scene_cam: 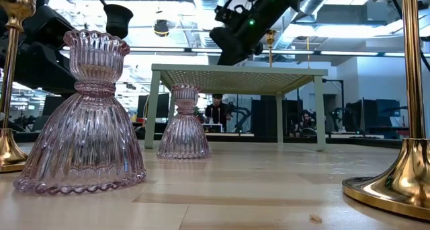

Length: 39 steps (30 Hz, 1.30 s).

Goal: Pick & Place candle stick holders
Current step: Put the top black candle holder on the shelf, then put the black candle holder on the shelf aligned with the other black candle holder

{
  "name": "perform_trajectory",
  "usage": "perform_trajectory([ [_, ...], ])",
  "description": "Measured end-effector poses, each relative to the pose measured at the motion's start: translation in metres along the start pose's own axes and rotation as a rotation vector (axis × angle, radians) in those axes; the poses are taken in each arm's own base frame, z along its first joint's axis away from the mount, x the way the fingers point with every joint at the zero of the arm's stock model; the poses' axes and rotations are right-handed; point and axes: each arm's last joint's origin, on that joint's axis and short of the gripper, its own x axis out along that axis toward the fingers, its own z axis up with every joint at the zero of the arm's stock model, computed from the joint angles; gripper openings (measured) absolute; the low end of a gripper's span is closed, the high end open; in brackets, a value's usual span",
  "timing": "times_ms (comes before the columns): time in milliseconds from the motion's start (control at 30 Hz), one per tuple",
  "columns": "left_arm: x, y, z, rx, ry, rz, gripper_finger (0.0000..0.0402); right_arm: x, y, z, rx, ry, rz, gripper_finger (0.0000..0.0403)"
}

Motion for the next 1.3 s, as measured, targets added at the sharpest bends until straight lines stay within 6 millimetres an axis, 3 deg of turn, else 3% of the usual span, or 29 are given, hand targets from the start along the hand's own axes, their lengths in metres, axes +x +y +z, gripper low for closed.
perform_trajectory([
  [367, 0.0, 0.0, 0.0, 0.0, 0.0, 0.0, 0.0008, 0.008, -0.018, -0.004, 0.023, 0.042, -0.087, 0.0],
  [967, 0.0, 0.0, 0.0, 0.0, 0.0, 0.0, 0.0008, 0.011, -0.026, -0.006, 0.034, 0.065, -0.143, 0.0],
  [1100, 0.0, 0.0, 0.0, 0.0, 0.0, 0.0, 0.0008, 0.007, -0.017, -0.006, 0.02, 0.064, -0.062, 0.0],
  [1300, 0.0, 0.0, 0.0, 0.0, -0.001, 0.0, 0.0008, -0.024, -0.004, 0.005, -0.029, -0.011, 0.044, 0.0],
])
